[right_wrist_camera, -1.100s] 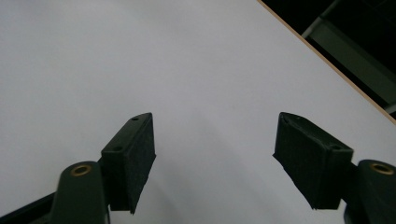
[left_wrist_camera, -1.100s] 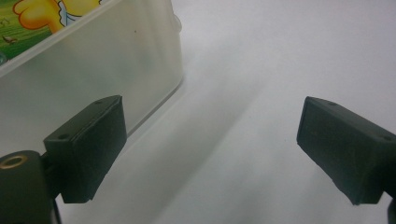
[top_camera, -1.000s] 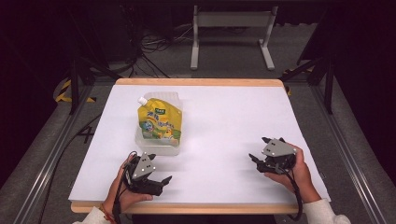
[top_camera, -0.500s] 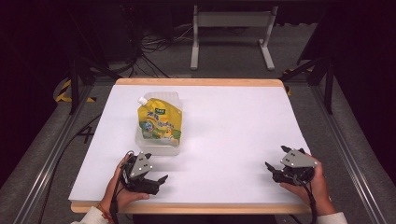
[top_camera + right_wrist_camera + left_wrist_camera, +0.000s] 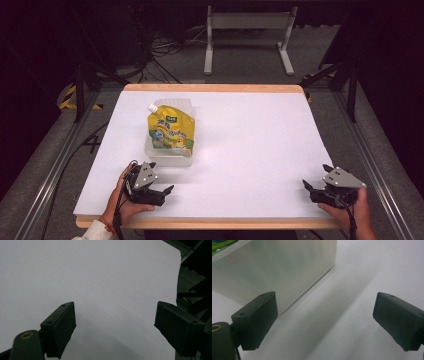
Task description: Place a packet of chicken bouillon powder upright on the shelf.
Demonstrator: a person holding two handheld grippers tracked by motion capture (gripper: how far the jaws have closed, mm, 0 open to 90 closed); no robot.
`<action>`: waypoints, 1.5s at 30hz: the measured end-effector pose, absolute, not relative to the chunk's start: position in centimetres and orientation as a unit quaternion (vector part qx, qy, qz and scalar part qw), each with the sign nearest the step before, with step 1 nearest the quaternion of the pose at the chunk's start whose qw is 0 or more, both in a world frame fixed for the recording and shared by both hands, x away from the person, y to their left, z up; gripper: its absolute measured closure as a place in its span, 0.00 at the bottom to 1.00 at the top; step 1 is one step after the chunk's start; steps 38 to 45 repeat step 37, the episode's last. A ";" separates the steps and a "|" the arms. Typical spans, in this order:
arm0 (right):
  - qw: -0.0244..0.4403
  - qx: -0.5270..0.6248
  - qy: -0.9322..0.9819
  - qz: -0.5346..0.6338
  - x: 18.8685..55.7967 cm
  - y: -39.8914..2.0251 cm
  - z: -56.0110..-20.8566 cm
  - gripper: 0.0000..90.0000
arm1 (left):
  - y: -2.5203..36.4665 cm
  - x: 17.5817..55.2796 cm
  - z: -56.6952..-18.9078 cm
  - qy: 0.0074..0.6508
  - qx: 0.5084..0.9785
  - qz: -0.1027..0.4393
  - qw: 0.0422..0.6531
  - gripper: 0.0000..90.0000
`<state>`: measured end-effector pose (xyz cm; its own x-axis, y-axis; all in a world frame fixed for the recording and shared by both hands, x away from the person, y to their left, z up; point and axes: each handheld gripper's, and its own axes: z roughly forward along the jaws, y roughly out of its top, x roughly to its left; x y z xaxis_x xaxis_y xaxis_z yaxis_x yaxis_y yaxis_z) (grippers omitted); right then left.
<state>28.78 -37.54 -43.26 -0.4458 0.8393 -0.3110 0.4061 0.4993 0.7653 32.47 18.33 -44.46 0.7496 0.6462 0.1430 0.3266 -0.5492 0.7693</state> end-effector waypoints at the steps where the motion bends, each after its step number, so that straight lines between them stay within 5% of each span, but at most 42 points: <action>1: 0.352 0.395 0.791 0.308 28.7 -37.8 -43.3 0.19 | 18.4 32.5 -44.5 0.285 0.854 0.209 0.382 0.07; 45: 0.343 0.398 0.784 0.330 28.2 -37.1 -43.8 0.18 | 17.8 33.0 -44.5 0.279 0.858 0.192 0.387 0.07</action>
